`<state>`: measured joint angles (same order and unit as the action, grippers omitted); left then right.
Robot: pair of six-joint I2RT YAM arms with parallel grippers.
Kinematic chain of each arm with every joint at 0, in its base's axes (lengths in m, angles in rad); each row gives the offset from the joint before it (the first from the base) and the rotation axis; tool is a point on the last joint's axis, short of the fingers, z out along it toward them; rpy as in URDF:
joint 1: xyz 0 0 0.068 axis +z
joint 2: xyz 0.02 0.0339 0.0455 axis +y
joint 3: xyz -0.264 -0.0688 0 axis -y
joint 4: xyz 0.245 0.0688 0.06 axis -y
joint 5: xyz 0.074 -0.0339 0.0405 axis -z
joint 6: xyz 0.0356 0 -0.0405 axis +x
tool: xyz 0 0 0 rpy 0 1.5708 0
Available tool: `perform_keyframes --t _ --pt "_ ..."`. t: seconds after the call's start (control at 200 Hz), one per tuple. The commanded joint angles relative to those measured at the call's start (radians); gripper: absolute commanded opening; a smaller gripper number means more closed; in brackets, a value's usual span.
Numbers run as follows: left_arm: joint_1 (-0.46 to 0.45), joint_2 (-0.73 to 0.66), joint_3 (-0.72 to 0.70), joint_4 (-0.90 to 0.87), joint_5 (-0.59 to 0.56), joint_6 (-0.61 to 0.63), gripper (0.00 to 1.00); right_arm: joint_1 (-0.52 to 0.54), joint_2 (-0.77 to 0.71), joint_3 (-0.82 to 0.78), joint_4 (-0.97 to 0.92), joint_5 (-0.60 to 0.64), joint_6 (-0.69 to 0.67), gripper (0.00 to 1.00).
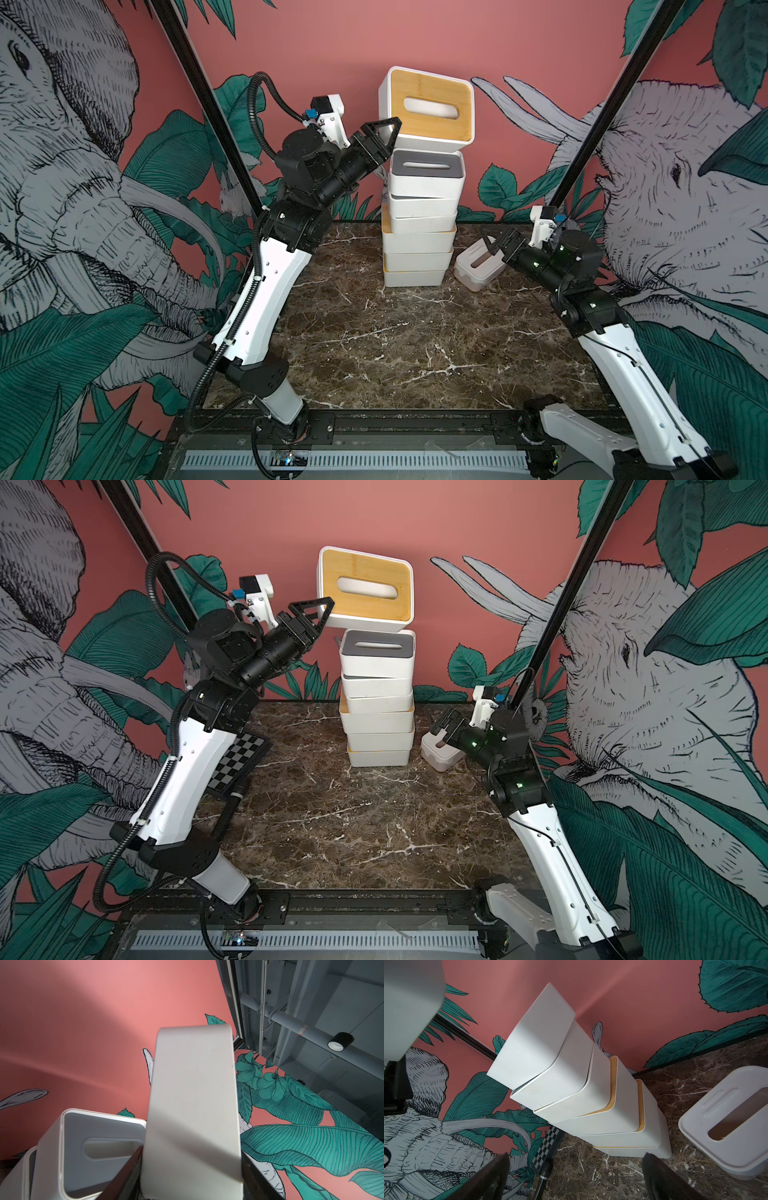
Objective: Stack the tissue boxes
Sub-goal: Place the tissue box at the tissue box.
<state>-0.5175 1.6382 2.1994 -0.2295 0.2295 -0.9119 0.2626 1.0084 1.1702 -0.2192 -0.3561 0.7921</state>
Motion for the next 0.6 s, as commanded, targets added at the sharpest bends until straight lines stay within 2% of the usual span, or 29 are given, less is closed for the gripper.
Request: perform_keyframes --t 0.0,0.165,0.325,0.595 --pt "0.033 -0.001 0.053 0.07 0.052 -0.081 0.37 0.011 -0.009 -0.013 0.049 -0.007 -0.018 0.99" --pt "0.071 0.073 0.118 0.058 0.092 -0.145 0.37 0.018 0.011 -0.024 0.063 -0.022 0.001 0.99" --pt "0.071 0.143 0.152 0.093 0.156 -0.253 0.35 0.02 0.015 -0.045 0.053 -0.015 0.009 0.99" --pt "0.082 0.148 0.183 0.019 0.196 -0.27 0.35 0.02 0.01 -0.061 0.031 -0.002 0.01 0.99"
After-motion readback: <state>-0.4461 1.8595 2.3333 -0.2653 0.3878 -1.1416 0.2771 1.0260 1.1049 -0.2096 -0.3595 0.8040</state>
